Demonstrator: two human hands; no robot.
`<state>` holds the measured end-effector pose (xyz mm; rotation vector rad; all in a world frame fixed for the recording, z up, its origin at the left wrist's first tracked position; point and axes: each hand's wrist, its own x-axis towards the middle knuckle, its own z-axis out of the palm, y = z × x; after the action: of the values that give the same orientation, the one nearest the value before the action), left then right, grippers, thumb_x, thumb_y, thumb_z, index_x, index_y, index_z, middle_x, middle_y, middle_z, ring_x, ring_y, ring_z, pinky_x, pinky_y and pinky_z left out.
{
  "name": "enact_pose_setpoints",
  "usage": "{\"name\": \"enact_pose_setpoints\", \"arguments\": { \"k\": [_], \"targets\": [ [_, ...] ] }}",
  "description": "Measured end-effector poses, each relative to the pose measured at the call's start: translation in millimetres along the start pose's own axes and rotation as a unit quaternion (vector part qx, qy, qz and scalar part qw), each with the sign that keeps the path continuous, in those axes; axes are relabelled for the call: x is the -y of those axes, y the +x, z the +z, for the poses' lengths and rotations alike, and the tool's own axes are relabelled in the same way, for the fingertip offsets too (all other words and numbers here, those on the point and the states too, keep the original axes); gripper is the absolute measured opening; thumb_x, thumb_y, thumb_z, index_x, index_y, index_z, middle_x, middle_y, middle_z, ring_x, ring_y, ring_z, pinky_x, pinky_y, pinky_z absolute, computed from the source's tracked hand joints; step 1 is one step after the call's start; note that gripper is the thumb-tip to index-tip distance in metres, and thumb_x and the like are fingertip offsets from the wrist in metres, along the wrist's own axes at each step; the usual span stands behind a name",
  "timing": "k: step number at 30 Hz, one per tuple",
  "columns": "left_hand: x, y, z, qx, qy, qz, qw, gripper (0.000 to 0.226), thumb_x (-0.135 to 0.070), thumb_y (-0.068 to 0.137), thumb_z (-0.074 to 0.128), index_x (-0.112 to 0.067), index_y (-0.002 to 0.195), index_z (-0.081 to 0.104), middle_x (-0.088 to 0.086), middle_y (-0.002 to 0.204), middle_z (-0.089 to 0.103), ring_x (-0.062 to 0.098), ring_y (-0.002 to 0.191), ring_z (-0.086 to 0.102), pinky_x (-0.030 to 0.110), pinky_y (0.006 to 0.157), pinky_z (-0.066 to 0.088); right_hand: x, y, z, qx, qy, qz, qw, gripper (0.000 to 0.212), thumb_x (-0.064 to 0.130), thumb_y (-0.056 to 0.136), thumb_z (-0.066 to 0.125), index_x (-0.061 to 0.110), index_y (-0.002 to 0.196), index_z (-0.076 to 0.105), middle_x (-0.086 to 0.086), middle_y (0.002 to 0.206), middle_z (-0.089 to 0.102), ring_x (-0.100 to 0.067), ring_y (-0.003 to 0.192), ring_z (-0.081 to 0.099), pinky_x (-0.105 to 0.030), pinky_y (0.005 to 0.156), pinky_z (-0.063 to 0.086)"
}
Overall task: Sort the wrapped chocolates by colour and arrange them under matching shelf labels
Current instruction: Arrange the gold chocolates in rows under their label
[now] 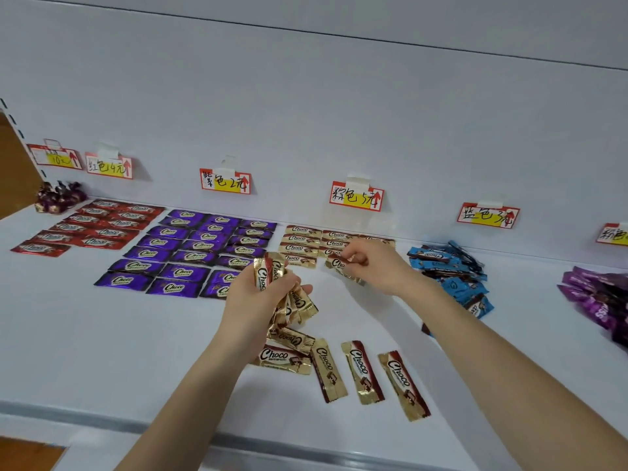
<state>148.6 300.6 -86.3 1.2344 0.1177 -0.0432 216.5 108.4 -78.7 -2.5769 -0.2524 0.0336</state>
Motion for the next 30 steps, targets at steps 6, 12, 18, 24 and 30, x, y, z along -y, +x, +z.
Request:
{"name": "enact_pose_setpoints", "arguments": {
  "k": [6,12,18,24,30],
  "targets": [
    [9.3,2.7,-6.7,-0.005,-0.008,0.015,1.000,0.013,-0.007,0.087,0.062,-0.016,0.096,0.061,0.004,0.080,0.073,0.019,0.076,0.072,0.027,0.051,0.054,-6.6,7.2,20.4,-0.086,-0.125,-0.042,0.988,0.029,0.020,0.091,0.055,0.015,0.119,0.059,-0.005,0.116,0.056,-0.024,0.110,0.047,-0.030,0.082,0.036],
    [11.8,4.1,-10.0,0.007,-0.008,0.019,1.000,0.011,-0.007,0.086,0.062,-0.014,0.095,0.061,0.004,0.079,0.073,0.021,0.078,0.072,0.031,0.054,0.056,-13.2,-16.5,38.3,-0.106,-0.121,-0.076,0.984,0.029,0.028,0.095,0.046,0.015,0.117,0.061,-0.003,0.112,0.056,-0.021,0.107,0.045,-0.031,0.084,0.039],
    [11.4,4.1,-10.4,0.007,-0.008,0.018,1.000,0.014,-0.008,0.086,0.062,-0.015,0.098,0.060,0.005,0.081,0.073,0.021,0.077,0.072,0.030,0.053,0.056,-12.7,-13.8,42.7,-0.114,-0.119,-0.080,0.983,0.034,0.028,0.097,0.041,0.015,0.122,0.059,-0.003,0.118,0.056,-0.020,0.111,0.044,-0.032,0.092,0.037],
    [11.5,4.0,-10.0,0.005,-0.012,0.010,1.000,0.010,-0.008,0.087,0.061,-0.013,0.096,0.060,0.004,0.078,0.073,0.021,0.077,0.072,0.031,0.056,0.057,-13.5,-14.4,45.6,-0.126,-0.111,-0.081,0.983,0.034,0.029,0.097,0.041,0.015,0.122,0.059,-0.002,0.118,0.056,-0.021,0.110,0.045,-0.034,0.091,0.039],
    [10.6,5.3,-10.0,0.015,-0.038,-0.027,0.999,0.019,-0.001,0.087,0.059,-0.013,0.101,0.060,0.004,0.079,0.074,0.021,0.081,0.072,0.031,0.060,0.059,-15.8,-13.9,47.2,-0.127,-0.113,-0.073,0.983,0.036,0.032,0.097,0.039,0.016,0.124,0.057,0.000,0.121,0.053,-0.018,0.113,0.042,-0.031,0.093,0.037]
  ]
}}
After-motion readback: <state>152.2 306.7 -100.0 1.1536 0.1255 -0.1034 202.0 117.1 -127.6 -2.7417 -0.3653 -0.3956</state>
